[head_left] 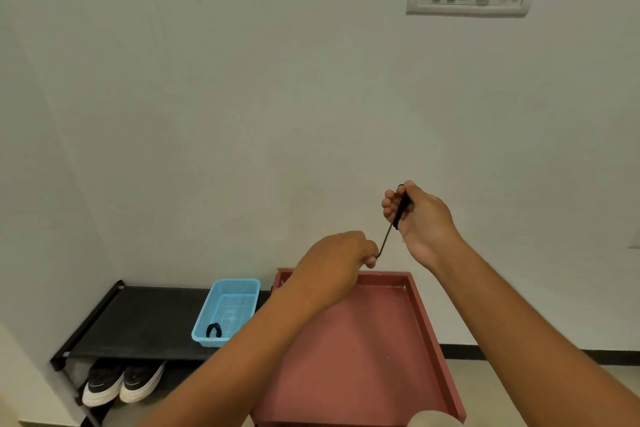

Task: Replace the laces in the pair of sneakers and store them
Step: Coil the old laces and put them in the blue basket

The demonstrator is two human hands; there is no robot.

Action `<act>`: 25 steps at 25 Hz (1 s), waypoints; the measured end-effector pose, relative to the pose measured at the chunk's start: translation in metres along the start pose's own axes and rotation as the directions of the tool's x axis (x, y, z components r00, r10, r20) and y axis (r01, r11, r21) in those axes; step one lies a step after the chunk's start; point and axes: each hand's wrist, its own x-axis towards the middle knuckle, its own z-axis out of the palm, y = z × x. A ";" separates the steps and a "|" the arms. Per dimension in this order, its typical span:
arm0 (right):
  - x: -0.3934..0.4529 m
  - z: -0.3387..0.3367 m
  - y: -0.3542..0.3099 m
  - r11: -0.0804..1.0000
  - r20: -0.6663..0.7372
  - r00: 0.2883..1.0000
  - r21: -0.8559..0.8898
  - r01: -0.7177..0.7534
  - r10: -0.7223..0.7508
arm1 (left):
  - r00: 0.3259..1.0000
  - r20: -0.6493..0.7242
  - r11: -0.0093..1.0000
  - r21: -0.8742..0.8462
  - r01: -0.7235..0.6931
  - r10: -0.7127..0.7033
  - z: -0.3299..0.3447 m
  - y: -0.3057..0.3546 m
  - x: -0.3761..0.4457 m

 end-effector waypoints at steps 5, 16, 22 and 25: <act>-0.023 0.001 0.026 0.730 0.225 0.970 -0.646 0.221 -0.095 | 0.993 -0.111 0.992 0.125 -0.015 0.029 -0.033 -0.009 0.019; -0.017 0.013 0.020 0.930 0.325 0.902 0.134 -0.342 0.285 | 0.895 -0.206 0.811 -0.535 0.236 -0.396 0.003 -0.040 0.021; -0.005 0.009 0.016 0.929 0.065 0.979 0.309 -0.202 0.191 | 0.979 -0.122 0.986 -0.007 0.164 -0.164 0.024 -0.009 0.005; -0.010 0.009 0.026 0.986 -0.006 0.994 0.127 -0.108 0.109 | 0.959 -0.280 0.974 0.224 0.016 0.049 0.018 -0.002 0.002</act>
